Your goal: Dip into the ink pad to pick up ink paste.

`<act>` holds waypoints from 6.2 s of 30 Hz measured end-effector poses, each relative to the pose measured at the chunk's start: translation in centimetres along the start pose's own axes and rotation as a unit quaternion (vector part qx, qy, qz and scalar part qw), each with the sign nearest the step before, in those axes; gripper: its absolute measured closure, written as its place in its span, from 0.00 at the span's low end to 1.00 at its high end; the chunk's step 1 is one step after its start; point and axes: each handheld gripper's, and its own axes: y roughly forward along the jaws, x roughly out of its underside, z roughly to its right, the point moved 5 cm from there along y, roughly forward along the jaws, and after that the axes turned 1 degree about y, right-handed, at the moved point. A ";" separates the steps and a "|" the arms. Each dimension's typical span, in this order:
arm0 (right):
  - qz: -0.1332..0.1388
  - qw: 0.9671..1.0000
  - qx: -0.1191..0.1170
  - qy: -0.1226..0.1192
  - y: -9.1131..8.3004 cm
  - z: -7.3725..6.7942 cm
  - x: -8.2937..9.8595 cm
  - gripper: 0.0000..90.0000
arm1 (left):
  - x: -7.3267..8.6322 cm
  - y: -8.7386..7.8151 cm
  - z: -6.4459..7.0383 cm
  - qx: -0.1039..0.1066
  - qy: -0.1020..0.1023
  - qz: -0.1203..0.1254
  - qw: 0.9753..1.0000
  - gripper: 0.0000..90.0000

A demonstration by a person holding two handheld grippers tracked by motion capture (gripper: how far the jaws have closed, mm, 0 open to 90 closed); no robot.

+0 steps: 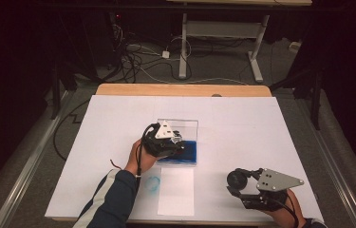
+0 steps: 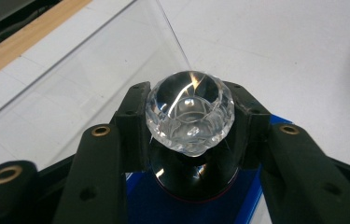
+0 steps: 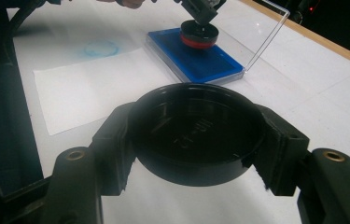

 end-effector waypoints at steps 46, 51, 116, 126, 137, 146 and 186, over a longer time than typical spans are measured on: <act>0.013 1.000 -0.010 0.013 -0.3 -0.2 -0.4 0.42 | 1.2 1.1 0.1 0.004 -0.007 0.003 1.000 0.60; 0.013 1.000 -0.010 0.014 -0.2 -0.2 -0.4 0.42 | 1.2 1.2 0.1 0.003 -0.003 0.003 1.000 0.60; 0.022 1.000 0.012 0.005 -0.2 0.4 -0.9 0.42 | -0.8 -5.2 0.5 -0.025 0.019 0.057 0.998 0.60; 0.018 1.000 0.011 0.004 0.1 0.5 -0.9 0.42 | -0.8 -5.9 0.7 -0.024 0.019 0.064 0.997 0.60; 0.017 1.000 0.016 0.002 0.1 0.6 -0.9 0.42 | -0.6 -6.6 1.3 -0.018 0.022 0.069 0.997 0.60; 0.018 1.000 0.017 0.001 0.2 0.6 -0.9 0.42 | -0.5 -7.1 1.9 -0.016 0.026 0.075 0.997 0.60; 0.018 1.000 0.013 0.001 0.3 0.6 -1.0 0.42 | 0.0 -9.4 5.4 0.016 0.044 0.095 0.994 0.60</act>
